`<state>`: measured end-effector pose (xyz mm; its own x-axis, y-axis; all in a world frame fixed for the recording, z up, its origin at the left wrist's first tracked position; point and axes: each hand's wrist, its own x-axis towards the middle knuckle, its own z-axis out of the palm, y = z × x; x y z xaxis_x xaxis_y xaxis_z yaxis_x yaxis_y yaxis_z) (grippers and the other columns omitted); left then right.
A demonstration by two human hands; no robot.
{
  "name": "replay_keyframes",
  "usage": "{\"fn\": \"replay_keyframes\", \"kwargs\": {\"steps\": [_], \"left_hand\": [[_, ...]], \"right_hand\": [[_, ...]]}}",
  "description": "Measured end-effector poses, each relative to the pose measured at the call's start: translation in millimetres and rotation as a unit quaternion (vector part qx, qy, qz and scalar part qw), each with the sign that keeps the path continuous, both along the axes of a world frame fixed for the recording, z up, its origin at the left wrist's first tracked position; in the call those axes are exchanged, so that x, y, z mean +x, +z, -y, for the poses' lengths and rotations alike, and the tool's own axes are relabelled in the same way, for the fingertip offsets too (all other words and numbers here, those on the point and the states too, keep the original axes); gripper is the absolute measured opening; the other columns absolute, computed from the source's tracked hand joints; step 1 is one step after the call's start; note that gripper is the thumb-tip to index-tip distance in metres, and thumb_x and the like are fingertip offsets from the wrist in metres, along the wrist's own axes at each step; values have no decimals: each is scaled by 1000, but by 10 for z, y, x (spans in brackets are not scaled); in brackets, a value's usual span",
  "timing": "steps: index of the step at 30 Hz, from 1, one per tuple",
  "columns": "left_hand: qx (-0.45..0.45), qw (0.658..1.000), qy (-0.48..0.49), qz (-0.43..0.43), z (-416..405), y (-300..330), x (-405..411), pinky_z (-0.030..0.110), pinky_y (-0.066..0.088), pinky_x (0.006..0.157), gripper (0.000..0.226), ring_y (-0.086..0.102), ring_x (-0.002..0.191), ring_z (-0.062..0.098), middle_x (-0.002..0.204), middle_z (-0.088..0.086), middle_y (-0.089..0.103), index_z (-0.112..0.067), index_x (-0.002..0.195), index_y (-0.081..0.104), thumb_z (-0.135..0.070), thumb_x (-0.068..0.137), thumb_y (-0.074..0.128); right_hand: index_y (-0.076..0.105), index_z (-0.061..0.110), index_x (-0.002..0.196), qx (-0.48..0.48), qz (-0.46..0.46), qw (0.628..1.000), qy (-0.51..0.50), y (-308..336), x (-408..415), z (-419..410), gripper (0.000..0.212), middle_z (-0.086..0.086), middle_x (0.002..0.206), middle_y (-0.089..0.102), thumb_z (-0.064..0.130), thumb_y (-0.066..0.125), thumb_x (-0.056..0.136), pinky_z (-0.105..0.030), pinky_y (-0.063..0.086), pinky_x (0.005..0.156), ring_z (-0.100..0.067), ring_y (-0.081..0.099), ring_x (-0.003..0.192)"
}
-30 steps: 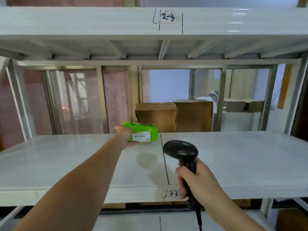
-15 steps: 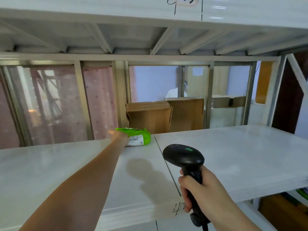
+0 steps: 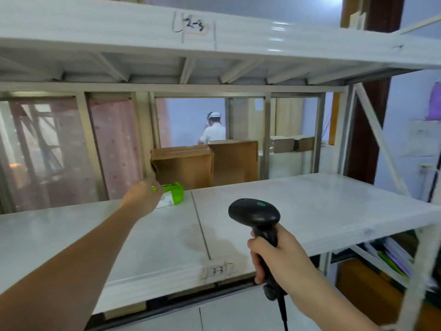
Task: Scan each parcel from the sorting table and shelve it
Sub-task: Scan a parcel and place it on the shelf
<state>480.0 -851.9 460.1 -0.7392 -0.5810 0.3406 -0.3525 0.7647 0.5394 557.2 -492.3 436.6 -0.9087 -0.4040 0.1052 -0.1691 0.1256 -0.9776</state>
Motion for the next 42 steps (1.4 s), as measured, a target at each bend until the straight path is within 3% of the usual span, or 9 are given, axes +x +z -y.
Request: {"fn": "replay_keyframes", "kwargs": {"steps": [2, 4, 8, 13, 17, 23, 30, 37, 42], "left_hand": [[-28, 999, -42, 8, -422, 86, 125, 39, 51, 92, 27, 62, 111, 35, 124, 10, 68, -32, 116, 69, -47, 99, 55], [-39, 995, -93, 13, -955, 164, 209, 38, 47, 92, 34, 60, 116, 33, 127, 9, 67, -30, 122, 67, -53, 101, 52], [-24, 982, -186, 17, -2104, 175, 149, 38, 38, 109, 54, 49, 138, 30, 152, 5, 53, -25, 146, 55, -58, 103, 48], [-33, 958, -283, 11, -3629, 17, -24, 42, 34, 115, 58, 43, 144, 27, 160, 1, 44, -28, 150, 48, -61, 103, 44], [-55, 926, -372, -23, -4824, -143, -192, 40, 37, 115, 53, 47, 140, 23, 156, -2, 50, -28, 147, 53, -58, 103, 46], [-127, 852, -509, -7, -6479, -404, -360, 41, 45, 109, 58, 53, 134, 18, 152, -6, 54, -33, 147, 52, -65, 99, 46], [-147, 804, -566, 107, -7511, -743, -957, 44, 37, 117, 74, 39, 149, 24, 165, 0, 37, -28, 160, 34, -70, 100, 39], [-113, 783, -588, 167, -8138, -1142, -1964, 46, 43, 113, 83, 47, 142, 25, 161, 1, 44, -28, 158, 37, -79, 93, 37], [-137, 766, -593, 206, -8502, -1446, -2552, 44, 43, 113, 83, 47, 142, 27, 160, 5, 44, -24, 159, 36, -77, 96, 36]], "right_hand": [[56, 14, 98, -5, -14, 1000, -16, -15, -2, -274, 5, -3, 60, 57, 10, 55, 95, -39, 56, 66, -23, 53, 53], [56, 14, 98, 1, -29, 999, -34, -38, 19, -618, 5, -3, 59, 56, 10, 55, 94, -39, 56, 65, -21, 53, 52], [55, 13, 102, 18, -39, 996, -73, -86, 83, -1430, 6, -4, 61, 56, 12, 55, 96, -35, 57, 61, -16, 53, 47], [55, 14, 99, 43, -61, 987, -143, -136, 227, -2520, 5, -5, 61, 58, 12, 55, 95, -30, 55, 53, -17, 55, 48], [56, 16, 102, 60, -58, 971, -223, -193, 381, -3372, 6, -7, 64, 61, 16, 56, 96, -47, 60, 65, -22, 58, 53], [56, 20, 96, 60, -38, 935, -347, -270, 601, -4479, 7, -3, 60, 59, 13, 58, 95, -46, 61, 63, -18, 56, 48], [56, 17, 103, 65, -9, 897, -438, -330, 637, -5309, 12, -9, 66, 59, 10, 57, 94, -32, 54, 54, -19, 56, 50], [58, 16, 105, 68, 20, 867, -494, -481, 192, -5827, 10, -8, 67, 62, 13, 60, 95, -26, 55, 51, -17, 58, 49], [57, 16, 105, 67, 42, 864, -498, -664, -281, -6130, 11, -10, 67, 61, 10, 59, 95, -25, 54, 51, -17, 57, 50]]}}
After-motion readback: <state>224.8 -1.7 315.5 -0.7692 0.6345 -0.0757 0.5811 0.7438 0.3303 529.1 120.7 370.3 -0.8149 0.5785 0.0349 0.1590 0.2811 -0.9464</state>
